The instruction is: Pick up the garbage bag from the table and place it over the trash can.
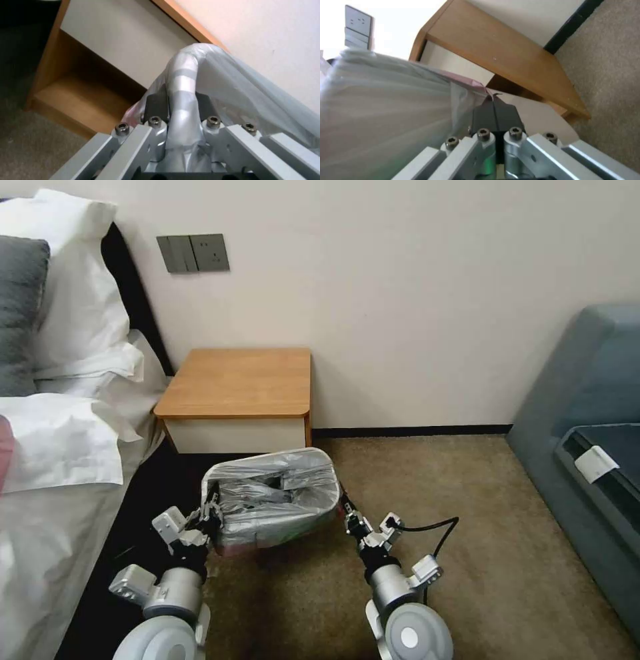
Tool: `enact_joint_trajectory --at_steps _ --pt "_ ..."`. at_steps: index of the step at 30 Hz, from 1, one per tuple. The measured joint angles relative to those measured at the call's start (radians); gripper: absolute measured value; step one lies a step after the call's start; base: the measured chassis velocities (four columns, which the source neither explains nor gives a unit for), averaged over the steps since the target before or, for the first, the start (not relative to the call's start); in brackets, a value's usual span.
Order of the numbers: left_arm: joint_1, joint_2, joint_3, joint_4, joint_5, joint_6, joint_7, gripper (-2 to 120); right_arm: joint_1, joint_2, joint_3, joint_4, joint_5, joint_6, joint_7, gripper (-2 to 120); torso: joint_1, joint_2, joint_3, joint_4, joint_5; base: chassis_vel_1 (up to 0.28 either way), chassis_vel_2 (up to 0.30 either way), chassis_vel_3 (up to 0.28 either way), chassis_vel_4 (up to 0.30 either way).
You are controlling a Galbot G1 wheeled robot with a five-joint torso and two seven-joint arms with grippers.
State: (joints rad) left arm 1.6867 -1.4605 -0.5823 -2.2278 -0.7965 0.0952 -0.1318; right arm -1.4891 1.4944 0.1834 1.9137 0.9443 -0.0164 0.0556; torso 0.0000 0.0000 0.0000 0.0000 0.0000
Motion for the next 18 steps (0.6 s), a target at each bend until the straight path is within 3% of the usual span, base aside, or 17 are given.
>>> enact_joint_trajectory --at_steps 7,18 --pt "0.005 -0.005 0.001 -0.005 0.003 0.000 0.004 7 -0.020 -0.012 -0.001 0.011 -0.055 0.003 -0.001 0 0.000 0.000 0.000 0.0000 0.0000 0.000 0.000 0.000 0.000" --pt "-0.003 0.000 -0.016 -0.008 -0.005 -0.007 -0.001 7 -0.118 -0.085 0.015 0.074 -0.194 0.081 -0.019 37 0.000 0.000 0.000 0.0000 0.0001 0.000 0.000 0.000 0.000"
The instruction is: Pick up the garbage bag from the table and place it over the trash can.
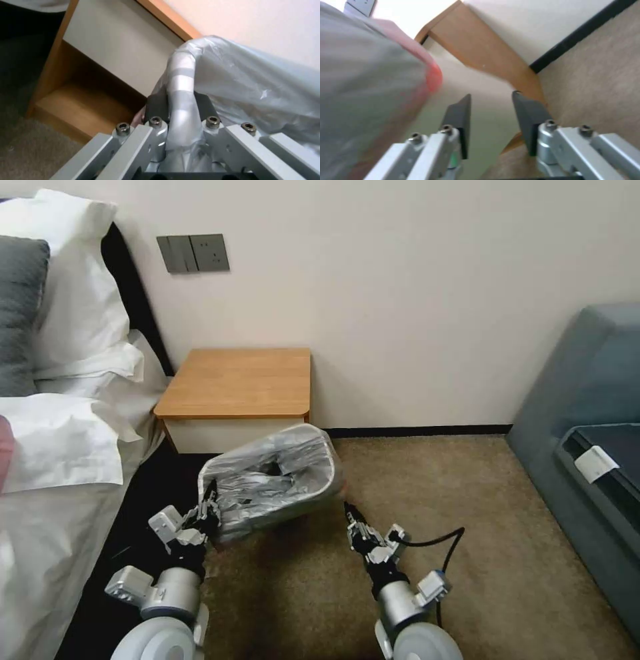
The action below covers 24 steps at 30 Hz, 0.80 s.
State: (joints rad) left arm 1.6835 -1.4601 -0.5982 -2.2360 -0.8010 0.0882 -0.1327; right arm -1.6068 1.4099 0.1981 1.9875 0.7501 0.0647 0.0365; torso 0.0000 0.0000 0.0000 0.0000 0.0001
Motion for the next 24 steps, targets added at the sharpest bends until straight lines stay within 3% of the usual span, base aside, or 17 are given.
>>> enact_joint_trajectory --at_steps 4,6,7,8,10,12,13,14,16,17,19,20,21,24 --pt "-0.001 0.005 -0.005 0.001 0.000 -0.001 -0.005 7 -0.038 -0.032 0.028 0.061 -0.031 0.032 0.011 48 0.000 0.000 0.000 -0.0001 0.0002 0.000 0.000 0.000 0.000" --pt "-0.001 0.011 -0.007 0.010 0.029 -0.009 -0.006 7 -0.058 -0.076 0.062 0.154 -0.045 0.031 0.014 59 0.000 0.000 0.000 -0.0003 0.0001 0.000 0.000 0.000 0.000" --pt "0.000 0.017 -0.008 0.017 0.068 -0.016 0.003 7 -0.046 -0.134 0.081 0.246 -0.051 0.005 0.014 65 0.000 0.000 0.000 -0.0004 -0.0003 0.000 0.000 0.000 0.000" --pt "0.000 0.017 -0.008 0.017 0.068 -0.016 0.003 7 -0.046 -0.134 0.081 0.246 -0.051 0.005 0.014 65 0.000 0.000 0.000 -0.0004 -0.0003 0.000 0.000 0.000 0.000" --pt "0.004 0.027 -0.006 0.022 0.111 -0.022 0.015 7 -0.008 -0.213 0.091 0.315 -0.074 -0.044 0.006 70 0.000 0.000 0.000 -0.0002 -0.0002 0.000 0.000 0.000 0.000" --pt "0.007 0.041 0.007 0.040 0.186 -0.035 0.037 7 0.126 -0.425 0.059 0.309 -0.197 -0.081 -0.097 84 0.000 0.000 0.000 0.0002 0.0004 0.000 0.000 0.000 0.000" --pt "0.007 0.041 0.007 0.040 0.186 -0.035 0.037 7 0.126 -0.425 0.059 0.309 -0.197 -0.081 -0.097 84 0.000 0.000 0.000 0.0002 0.0004 0.000 0.000 0.000 0.000" --pt "0.004 0.045 0.015 0.050 0.207 -0.040 0.043 7 0.169 -0.488 0.038 0.289 -0.223 -0.081 -0.131 89 0.000 0.000 0.000 0.0003 0.0005 0.000 0.000 0.000 0.000" --pt "-0.009 0.054 0.036 0.070 0.254 -0.042 0.049 7 0.284 -0.605 -0.018 0.265 -0.248 -0.086 -0.188 82 0.000 0.000 0.000 -0.0002 -0.0001 0.000 0.000 0.000 0.000" --pt "-0.009 0.054 0.036 0.070 0.254 -0.042 0.049 7 0.284 -0.605 -0.018 0.265 -0.248 -0.086 -0.188 82 0.000 0.000 0.000 -0.0002 -0.0001 0.000 0.000 0.000 0.000" --pt "-0.004 0.052 0.045 0.085 0.315 -0.052 0.055 7 0.458 -0.676 -0.154 0.237 -0.263 -0.095 -0.221 71 0.000 0.000 0.000 -0.0003 -0.0002 0.000 0.000 0.000 0.000" --pt "0.000 0.049 0.047 0.087 0.337 -0.057 0.058 7 0.527 -0.689 -0.222 0.222 -0.277 -0.096 -0.231 68 0.000 0.000 0.000 0.0002 -0.0001 0.000 0.000 0.000 0.000" --pt "0.000 0.049 0.047 0.087 0.337 -0.057 0.058 7 0.527 -0.689 -0.222 0.222 -0.277 -0.096 -0.231 68 0.000 0.000 0.000 0.0002 -0.0001 0.000 0.000 0.000 0.000" --pt "0.008 0.041 0.047 0.092 0.400 -0.074 0.069 7 0.725 -0.689 -0.429 0.172 -0.368 -0.098 -0.276 55 0.000 0.000 0.000 0.0003 0.0001 0.000 0.000 0.000 0.000"
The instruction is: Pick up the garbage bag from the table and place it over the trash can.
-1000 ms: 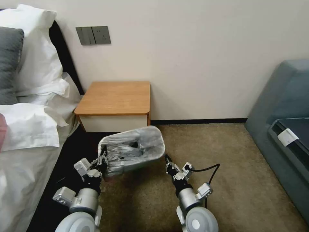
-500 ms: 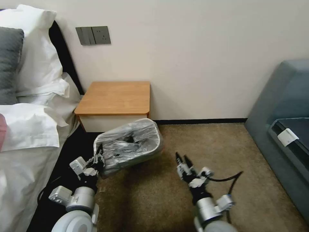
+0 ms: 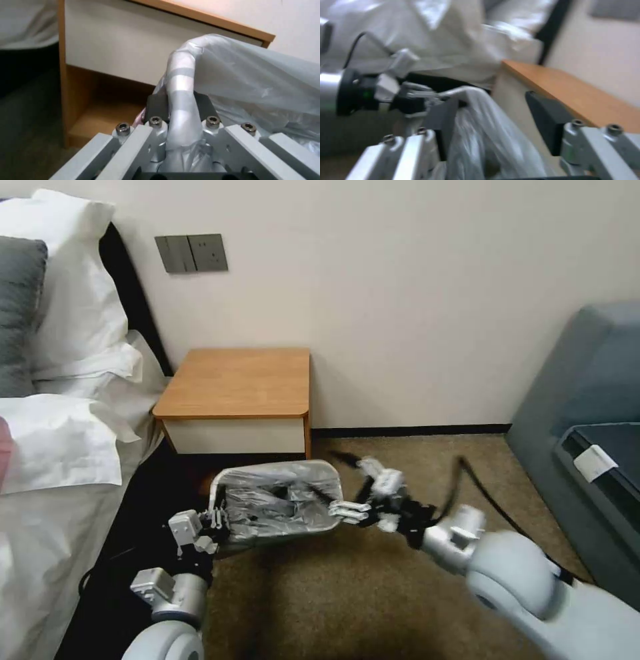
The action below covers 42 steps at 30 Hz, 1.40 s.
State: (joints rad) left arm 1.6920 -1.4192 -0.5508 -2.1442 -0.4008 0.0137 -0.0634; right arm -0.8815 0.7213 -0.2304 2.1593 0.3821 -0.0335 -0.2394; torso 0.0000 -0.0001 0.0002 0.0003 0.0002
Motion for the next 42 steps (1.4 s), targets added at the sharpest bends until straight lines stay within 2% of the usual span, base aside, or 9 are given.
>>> enact_joint_trajectory --at_steps 1,3,7,8,15,24,28,37,42 --pt "0.000 0.000 0.000 0.000 0.000 0.000 0.000 7 0.000 0.000 0.000 0.000 0.000 0.000 0.000 55 0.000 0.000 0.000 0.0000 0.0000 0.000 0.000 0.000 0.000" --pt "0.003 -0.003 -0.001 0.001 0.033 -0.009 0.009 7 0.153 0.023 -0.140 -0.041 -0.053 0.000 -0.035 43 0.000 0.000 0.000 -0.0001 -0.0003 0.000 0.000 0.000 0.000" --pt "0.004 -0.004 -0.001 0.001 0.042 -0.010 0.012 7 0.231 0.047 -0.220 -0.076 -0.072 0.002 -0.049 34 0.000 0.000 0.000 -0.0002 -0.0004 0.000 0.000 0.000 0.000" --pt "0.004 -0.006 -0.003 0.000 0.052 -0.011 0.014 7 0.281 0.074 -0.278 -0.115 -0.087 0.003 -0.063 29 0.000 0.000 0.000 -0.0003 -0.0004 0.000 0.000 0.000 0.000" --pt "0.008 -0.021 -0.010 -0.013 0.067 -0.014 0.033 7 0.362 0.168 -0.374 -0.249 -0.095 -0.021 -0.078 1 0.000 0.000 0.000 -0.0004 -0.0004 0.000 0.000 0.000 0.000" --pt "0.021 -0.024 -0.017 -0.031 0.058 -0.019 0.043 7 0.393 0.248 -0.434 -0.346 -0.054 -0.116 0.060 0 0.000 0.000 0.000 -0.0003 -0.0002 0.000 0.000 0.000 0.000" --pt "0.025 -0.024 -0.020 -0.044 0.057 -0.032 0.060 7 0.429 0.287 -0.490 -0.380 0.022 -0.203 0.195 0 0.000 0.000 0.000 -0.0002 -0.0003 0.000 0.000 0.000 0.000" --pt "0.025 -0.020 -0.022 -0.048 0.128 -0.072 0.095 7 0.485 0.312 -0.521 -0.403 0.088 -0.286 0.239 0 0.000 0.000 0.000 -0.0004 -0.0004 0.000 0.000 0.000 0.000" --pt "0.022 -0.019 -0.022 -0.039 0.179 -0.099 0.116 7 0.506 0.349 -0.542 -0.428 0.121 -0.367 0.280 0 0.000 0.000 0.000 -0.0003 -0.0003 0.000 0.000 0.000 0.000"
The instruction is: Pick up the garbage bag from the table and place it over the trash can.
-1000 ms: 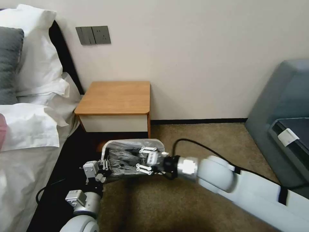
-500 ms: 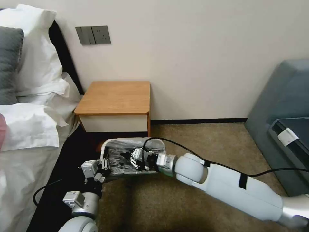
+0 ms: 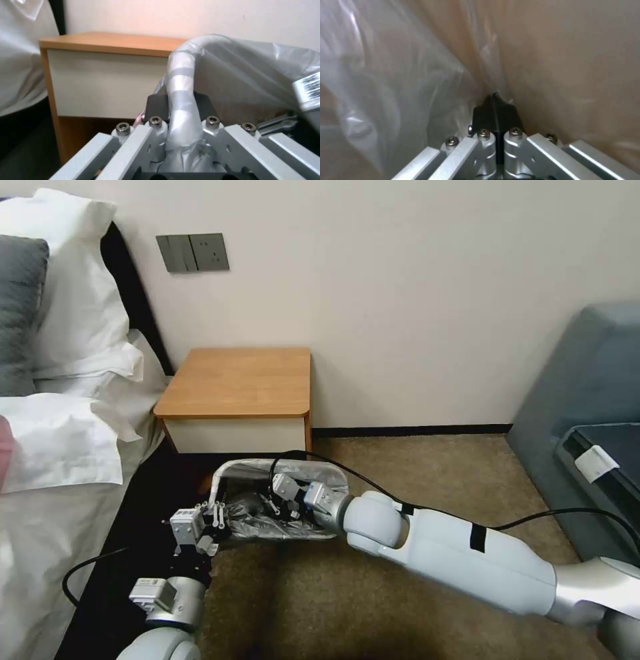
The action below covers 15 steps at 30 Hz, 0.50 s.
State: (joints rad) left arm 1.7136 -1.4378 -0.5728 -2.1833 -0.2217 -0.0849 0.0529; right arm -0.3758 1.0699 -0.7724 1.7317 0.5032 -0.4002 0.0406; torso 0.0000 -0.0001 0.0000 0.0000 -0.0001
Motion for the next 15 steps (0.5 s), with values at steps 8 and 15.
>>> enact_joint_trajectory --at_steps 8,15 --pt "-0.003 0.004 -0.001 0.000 0.014 -0.008 0.013 7 0.021 0.041 -0.021 -0.037 -0.029 -0.112 0.021 0 0.000 0.000 0.000 0.0001 0.0000 0.000 0.000 0.000 0.000" --pt "-0.004 0.005 -0.005 -0.001 -0.003 -0.007 0.014 7 0.026 0.032 -0.025 -0.016 -0.024 -0.131 0.046 0 0.000 0.000 0.000 0.0000 0.0001 0.000 0.000 0.000 0.000"
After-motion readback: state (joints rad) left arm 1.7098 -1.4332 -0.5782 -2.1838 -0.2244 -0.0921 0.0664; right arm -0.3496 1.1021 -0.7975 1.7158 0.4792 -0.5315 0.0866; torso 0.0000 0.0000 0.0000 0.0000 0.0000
